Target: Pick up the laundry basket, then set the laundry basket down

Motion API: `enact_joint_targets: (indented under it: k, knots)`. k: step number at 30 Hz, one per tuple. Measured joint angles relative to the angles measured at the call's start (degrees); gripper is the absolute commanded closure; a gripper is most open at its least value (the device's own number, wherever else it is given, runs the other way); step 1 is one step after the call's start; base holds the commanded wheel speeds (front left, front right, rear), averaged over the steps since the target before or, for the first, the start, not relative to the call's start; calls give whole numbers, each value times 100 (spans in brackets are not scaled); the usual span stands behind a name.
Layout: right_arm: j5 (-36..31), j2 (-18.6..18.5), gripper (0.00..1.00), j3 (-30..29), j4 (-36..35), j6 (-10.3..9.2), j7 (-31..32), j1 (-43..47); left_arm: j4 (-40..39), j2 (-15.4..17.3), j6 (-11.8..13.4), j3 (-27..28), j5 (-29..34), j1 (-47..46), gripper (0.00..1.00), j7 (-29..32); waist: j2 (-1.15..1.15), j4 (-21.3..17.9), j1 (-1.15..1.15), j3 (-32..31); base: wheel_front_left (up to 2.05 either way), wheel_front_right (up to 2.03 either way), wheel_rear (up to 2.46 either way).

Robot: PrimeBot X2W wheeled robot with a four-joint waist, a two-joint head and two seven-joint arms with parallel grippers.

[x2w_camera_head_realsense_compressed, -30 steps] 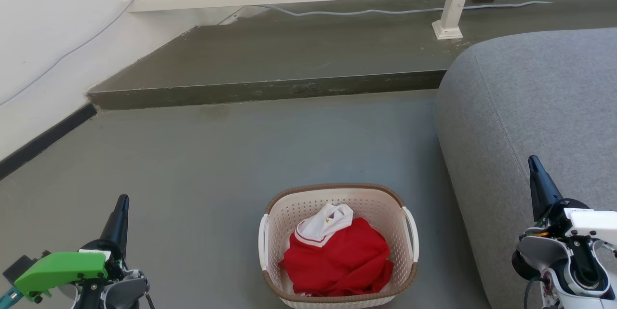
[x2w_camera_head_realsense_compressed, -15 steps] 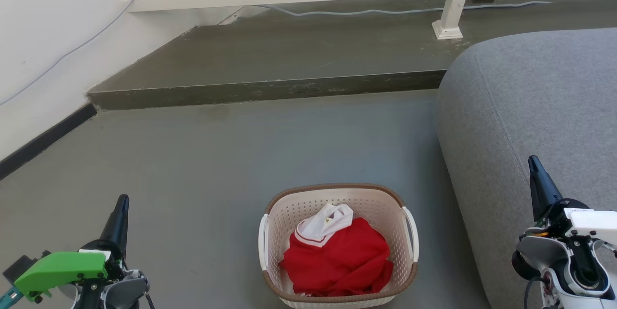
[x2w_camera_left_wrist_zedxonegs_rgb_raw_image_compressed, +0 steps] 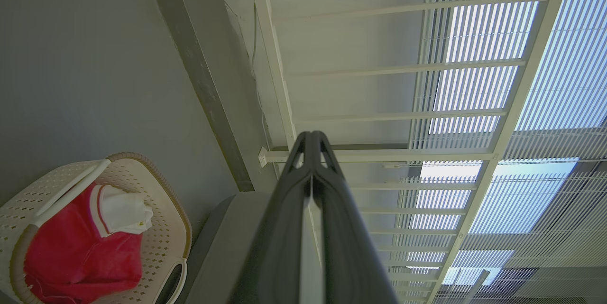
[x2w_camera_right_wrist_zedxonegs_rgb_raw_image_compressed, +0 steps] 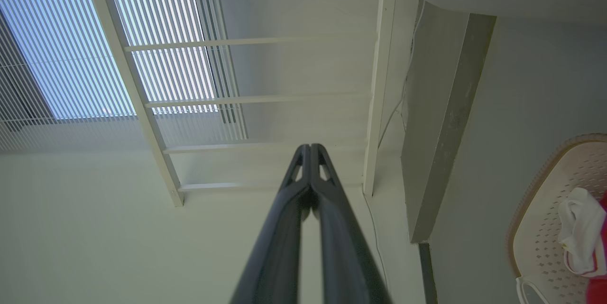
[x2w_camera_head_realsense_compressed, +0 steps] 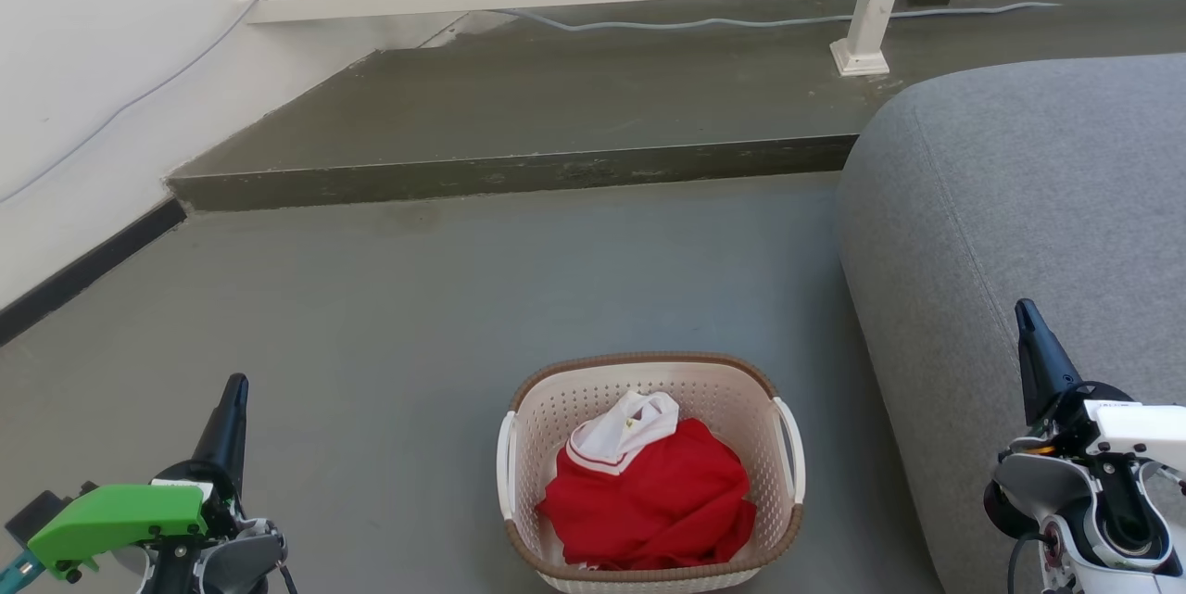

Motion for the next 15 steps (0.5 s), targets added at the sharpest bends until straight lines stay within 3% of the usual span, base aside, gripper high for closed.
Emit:
enact_joint_targets:
  k: [15]
  knots:
    - [0, 0, 100, 0, 0, 0, 0, 0, 0, 0, 0, 0, 0, 0, 100, 0, 0, 0, 0, 0, 0, 0, 0]
